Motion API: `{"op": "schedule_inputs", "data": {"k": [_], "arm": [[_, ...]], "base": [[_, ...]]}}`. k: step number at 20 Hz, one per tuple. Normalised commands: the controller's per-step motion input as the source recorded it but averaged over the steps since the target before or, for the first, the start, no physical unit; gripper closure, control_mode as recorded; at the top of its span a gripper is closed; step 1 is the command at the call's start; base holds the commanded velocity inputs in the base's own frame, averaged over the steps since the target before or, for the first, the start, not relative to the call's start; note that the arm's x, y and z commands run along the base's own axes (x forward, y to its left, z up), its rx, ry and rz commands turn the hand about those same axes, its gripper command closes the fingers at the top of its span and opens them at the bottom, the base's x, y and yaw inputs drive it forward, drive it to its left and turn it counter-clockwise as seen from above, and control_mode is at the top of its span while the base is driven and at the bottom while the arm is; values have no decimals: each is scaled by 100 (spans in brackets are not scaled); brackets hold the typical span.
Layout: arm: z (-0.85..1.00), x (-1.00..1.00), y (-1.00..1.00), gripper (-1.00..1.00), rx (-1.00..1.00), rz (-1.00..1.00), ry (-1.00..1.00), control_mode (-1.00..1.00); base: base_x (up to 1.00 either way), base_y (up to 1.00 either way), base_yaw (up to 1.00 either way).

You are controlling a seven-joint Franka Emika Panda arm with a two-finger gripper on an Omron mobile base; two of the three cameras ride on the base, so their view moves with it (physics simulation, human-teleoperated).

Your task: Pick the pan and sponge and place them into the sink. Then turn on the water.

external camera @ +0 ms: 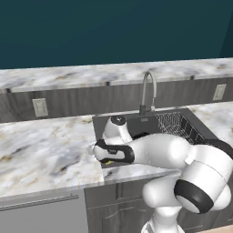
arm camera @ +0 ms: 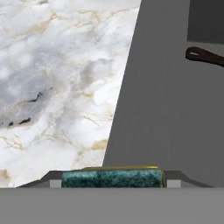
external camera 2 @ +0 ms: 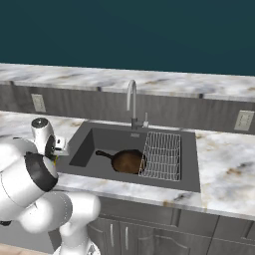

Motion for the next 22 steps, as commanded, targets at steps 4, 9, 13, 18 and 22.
{"op": "schedule_inputs", "data": {"k": [4,9,13,18,22], "arm": [[0,2,-69,100,0,-2,0,-100],[0,19,-69,100,0,-1,0,-100],[-2,47,-51,100,0,0,2,-100],[-13,68,-36,100,0,0,7,-100],[-9,65,-33,100,0,0,6,-100]], "base": [[0,0,0],[0,0,0],[0,0,0],[0,0,0],[0,0,0]]}}
